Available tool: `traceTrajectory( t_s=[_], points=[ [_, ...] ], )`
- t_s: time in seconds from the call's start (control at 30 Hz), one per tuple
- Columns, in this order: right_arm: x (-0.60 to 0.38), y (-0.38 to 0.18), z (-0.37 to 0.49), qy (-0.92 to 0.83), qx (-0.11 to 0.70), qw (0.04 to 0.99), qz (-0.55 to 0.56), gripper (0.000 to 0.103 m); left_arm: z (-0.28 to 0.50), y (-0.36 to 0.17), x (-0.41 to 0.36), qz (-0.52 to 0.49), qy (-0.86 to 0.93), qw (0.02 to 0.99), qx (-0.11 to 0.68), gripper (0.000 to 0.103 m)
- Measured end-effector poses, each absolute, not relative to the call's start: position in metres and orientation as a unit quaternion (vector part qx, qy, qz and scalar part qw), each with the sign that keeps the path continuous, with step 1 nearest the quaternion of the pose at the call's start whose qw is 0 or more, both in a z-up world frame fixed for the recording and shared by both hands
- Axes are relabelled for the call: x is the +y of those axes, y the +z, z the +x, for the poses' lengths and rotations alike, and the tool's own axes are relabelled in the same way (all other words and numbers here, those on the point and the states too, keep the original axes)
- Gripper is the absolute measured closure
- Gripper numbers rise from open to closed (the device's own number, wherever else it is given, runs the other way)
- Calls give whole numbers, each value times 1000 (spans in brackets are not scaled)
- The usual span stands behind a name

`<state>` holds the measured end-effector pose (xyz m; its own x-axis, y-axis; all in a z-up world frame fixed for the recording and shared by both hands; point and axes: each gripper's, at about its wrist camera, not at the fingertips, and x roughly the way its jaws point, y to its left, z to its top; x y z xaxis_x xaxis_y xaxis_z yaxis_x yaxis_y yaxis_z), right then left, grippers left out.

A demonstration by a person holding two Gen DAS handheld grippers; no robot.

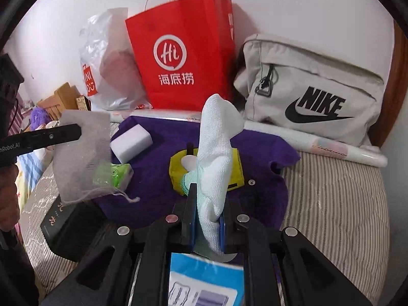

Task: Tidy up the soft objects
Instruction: 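Carry the glove with the right tool while the left tool carries the mesh bag to the towel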

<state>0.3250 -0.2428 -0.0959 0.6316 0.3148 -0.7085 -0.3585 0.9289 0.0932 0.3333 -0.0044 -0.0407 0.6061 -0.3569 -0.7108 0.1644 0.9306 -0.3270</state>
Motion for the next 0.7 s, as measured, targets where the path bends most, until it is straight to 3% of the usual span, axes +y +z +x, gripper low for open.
traceTrajectory(
  t_s=[0.23,0.7],
  points=[
    [-231,-117,346,196,412,888,-58,90,359,-80,-4,-120,-128,868,464,95],
    [-223,-131,361,190,436,875,-95,89,388,-103,0,-99,-102,858,494,95]
  ],
)
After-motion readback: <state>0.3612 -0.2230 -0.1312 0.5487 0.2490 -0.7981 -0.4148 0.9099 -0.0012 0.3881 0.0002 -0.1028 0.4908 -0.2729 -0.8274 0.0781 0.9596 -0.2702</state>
